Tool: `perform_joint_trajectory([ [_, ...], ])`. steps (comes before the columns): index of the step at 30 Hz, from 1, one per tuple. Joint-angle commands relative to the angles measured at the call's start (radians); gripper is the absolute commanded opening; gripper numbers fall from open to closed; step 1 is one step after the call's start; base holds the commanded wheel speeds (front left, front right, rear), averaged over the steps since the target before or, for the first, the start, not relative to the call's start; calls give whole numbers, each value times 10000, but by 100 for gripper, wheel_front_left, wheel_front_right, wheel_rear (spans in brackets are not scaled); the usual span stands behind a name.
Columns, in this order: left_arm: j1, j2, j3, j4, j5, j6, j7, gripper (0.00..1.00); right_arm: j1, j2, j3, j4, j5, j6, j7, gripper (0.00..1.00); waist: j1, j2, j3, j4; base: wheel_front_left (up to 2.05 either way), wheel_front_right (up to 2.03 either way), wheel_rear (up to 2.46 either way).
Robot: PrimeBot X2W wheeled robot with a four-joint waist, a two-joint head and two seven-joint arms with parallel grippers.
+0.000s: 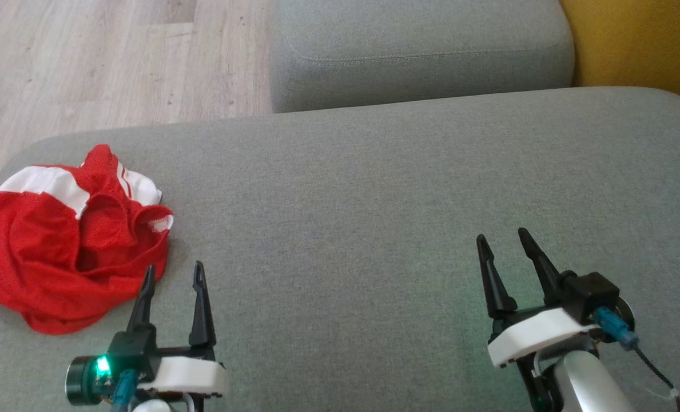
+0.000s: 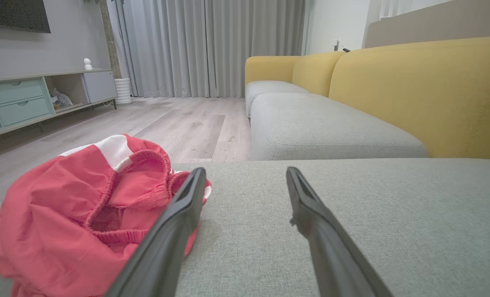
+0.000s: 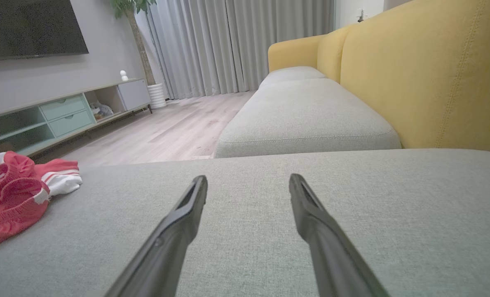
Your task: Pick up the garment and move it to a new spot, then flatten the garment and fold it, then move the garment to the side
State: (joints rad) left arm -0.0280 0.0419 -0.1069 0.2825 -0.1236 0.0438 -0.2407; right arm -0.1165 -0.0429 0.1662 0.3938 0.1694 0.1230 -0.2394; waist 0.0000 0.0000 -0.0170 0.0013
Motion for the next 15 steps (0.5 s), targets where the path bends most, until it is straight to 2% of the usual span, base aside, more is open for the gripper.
perform_joint_trajectory([
  [1,-557,83,308,-233,299,56,-173,100,-533,-73,198,-234,-337,76,-186,100,0,0,-16,-3,0,0,0],
  [15,-577,83,437,377,-138,113,-210,100,-510,-74,-178,351,-220,77,-224,100,0,0,-125,-8,0,0,0],
])
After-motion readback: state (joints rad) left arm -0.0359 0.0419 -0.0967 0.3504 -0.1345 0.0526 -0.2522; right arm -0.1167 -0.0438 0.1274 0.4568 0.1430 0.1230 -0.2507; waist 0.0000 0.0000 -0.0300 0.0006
